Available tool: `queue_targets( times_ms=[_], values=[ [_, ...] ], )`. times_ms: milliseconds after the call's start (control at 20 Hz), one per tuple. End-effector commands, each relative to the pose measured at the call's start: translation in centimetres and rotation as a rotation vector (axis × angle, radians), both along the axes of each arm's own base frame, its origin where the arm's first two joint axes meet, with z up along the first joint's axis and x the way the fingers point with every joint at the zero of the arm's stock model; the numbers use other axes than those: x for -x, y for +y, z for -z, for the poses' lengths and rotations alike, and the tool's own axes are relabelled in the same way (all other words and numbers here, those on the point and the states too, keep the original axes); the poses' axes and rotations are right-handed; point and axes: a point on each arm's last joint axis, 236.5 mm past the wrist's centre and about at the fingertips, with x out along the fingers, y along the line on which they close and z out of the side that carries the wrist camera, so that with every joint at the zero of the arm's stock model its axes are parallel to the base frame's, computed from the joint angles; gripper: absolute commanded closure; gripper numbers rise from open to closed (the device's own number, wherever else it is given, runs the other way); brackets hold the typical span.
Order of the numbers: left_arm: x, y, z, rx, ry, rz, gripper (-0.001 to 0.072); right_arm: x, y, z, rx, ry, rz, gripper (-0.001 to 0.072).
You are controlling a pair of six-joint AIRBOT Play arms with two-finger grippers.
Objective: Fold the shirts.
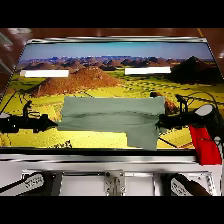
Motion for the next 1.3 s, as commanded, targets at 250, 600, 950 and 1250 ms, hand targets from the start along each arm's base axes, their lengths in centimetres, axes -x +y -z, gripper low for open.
queue_targets(
  times_ms=[250,600,950,1250],
  values=[
    [-11.4,1.4,-3.2,-0.045,-0.122,-0.122,0.067,-15.1,-0.5,-4.4,-0.051,-0.181,0.102,0.0643],
    [-18.4,-2.8,-0.5,0.019,-0.121,-0.038,0.0671,-19.6,-1.6,1.0,-0.054,-0.128,0.163,0.0642],
    [-14.0,0.1,5.3,-0.112,0.156,-0.017,0.0483,-19.5,-2.2,3.5,-0.017,-0.109,0.133,0.0615],
    [-15.3,1.4,1.3,-0.103,0.126,0.011,0.0231,-17.3,-5.0,2.8,0.135,-0.08,0.01,0.0077]
  ],
)
